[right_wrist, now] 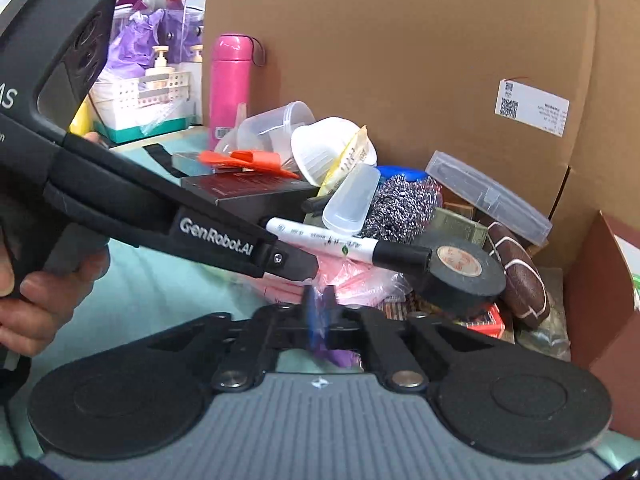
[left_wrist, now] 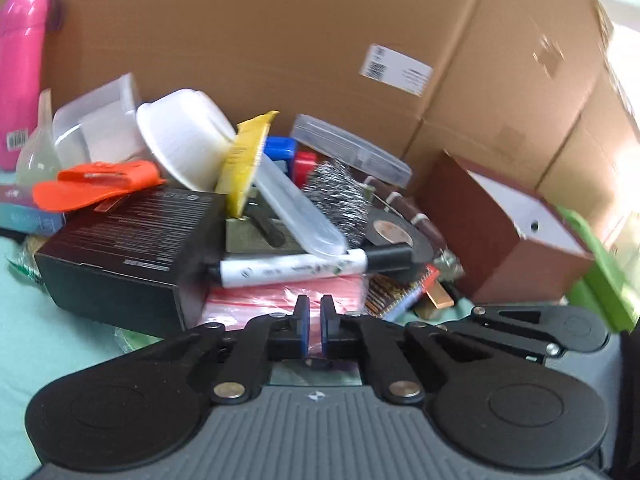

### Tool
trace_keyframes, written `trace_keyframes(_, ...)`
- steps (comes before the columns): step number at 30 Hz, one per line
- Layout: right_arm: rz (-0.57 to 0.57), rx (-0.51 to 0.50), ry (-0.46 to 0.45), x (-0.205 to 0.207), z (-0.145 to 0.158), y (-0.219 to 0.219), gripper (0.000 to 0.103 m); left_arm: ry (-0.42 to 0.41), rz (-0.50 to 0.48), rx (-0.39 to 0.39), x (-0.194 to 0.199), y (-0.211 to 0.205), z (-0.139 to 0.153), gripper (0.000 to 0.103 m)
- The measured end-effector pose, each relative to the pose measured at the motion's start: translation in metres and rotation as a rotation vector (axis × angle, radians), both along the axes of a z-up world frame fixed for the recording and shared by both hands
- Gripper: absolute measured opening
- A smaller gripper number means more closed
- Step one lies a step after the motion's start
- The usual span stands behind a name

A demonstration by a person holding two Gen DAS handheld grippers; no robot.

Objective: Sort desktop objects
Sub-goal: 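Grasp the pink bag of straws with the right gripper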

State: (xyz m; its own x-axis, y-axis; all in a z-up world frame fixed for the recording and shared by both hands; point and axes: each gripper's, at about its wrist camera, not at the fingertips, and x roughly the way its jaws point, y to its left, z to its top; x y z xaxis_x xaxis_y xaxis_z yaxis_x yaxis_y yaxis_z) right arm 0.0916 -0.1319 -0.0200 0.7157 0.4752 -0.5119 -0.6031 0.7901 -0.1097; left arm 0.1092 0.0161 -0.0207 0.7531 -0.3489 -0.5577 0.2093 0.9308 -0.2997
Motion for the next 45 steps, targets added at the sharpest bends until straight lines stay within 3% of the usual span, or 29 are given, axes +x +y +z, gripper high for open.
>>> trace_keyframes(6,0.036,0.041,0.022,-0.023,0.000,-0.013,0.000,0.018,-0.036,-0.015,-0.024,-0.002,0.002,0.002)
trace_keyframes(8,0.038,0.042,0.016,-0.029,0.002,-0.016,0.000,0.007,-0.008,-0.020,-0.031,0.005,0.003,0.004)
trace_keyframes(11,-0.019,0.033,-0.051,-0.027,0.002,-0.018,0.004,-0.048,0.098,0.015,-0.028,0.014,0.005,0.041)
trace_keyframes(12,-0.036,0.022,-0.051,-0.024,0.002,-0.017,0.022,-0.056,0.112,0.020,-0.025,0.015,0.005,0.049)
trace_keyframes(13,-0.047,0.014,-0.051,-0.022,0.001,-0.016,0.039,-0.052,0.109,0.028,-0.019,0.016,0.004,0.050)
trace_keyframes(14,-0.046,0.010,-0.050,-0.020,0.001,-0.014,0.042,-0.040,0.099,0.035,-0.013,0.016,0.003,0.051)
trace_keyframes(20,-0.022,-0.033,-0.023,-0.005,-0.008,-0.002,0.047,-0.010,0.091,0.025,0.010,0.021,-0.009,0.061)
trace_keyframes(26,-0.010,-0.054,-0.004,0.022,-0.017,0.012,0.056,0.015,0.085,-0.025,0.028,0.028,-0.019,0.085)
trace_keyframes(27,-0.002,-0.044,0.012,0.026,-0.019,0.014,0.056,0.030,0.084,-0.046,0.031,0.030,-0.020,0.084)
trace_keyframes(29,-0.002,-0.030,0.018,0.027,-0.023,0.017,0.057,0.029,0.066,-0.041,0.029,0.027,-0.017,0.071)
trace_keyframes(32,-0.002,-0.003,0.020,0.018,-0.018,0.012,0.053,0.011,0.060,0.017,0.017,0.016,-0.009,0.068)
trace_keyframes(38,0.028,0.038,-0.007,-0.016,0.003,-0.009,0.050,0.040,0.042,-0.040,-0.013,0.012,0.006,0.061)
trace_keyframes(39,0.035,0.042,-0.017,-0.027,0.006,-0.015,0.050,0.042,0.021,-0.053,-0.021,0.009,0.010,0.059)
trace_keyframes(40,0.043,0.054,-0.026,-0.038,0.010,-0.022,0.048,0.041,-0.002,-0.070,-0.029,0.005,0.014,0.049)
trace_keyframes(42,0.080,0.111,-0.019,-0.057,0.017,-0.039,0.039,0.052,-0.142,-0.136,-0.042,-0.008,0.020,0.024)
trace_keyframes(43,0.082,0.128,-0.016,-0.066,0.018,-0.047,0.038,0.077,-0.193,-0.141,-0.047,-0.018,0.020,0.028)
trace_keyframes(45,0.046,0.045,-0.029,-0.078,0.013,-0.052,0.038,0.068,-0.246,-0.049,-0.053,-0.041,0.018,0.032)
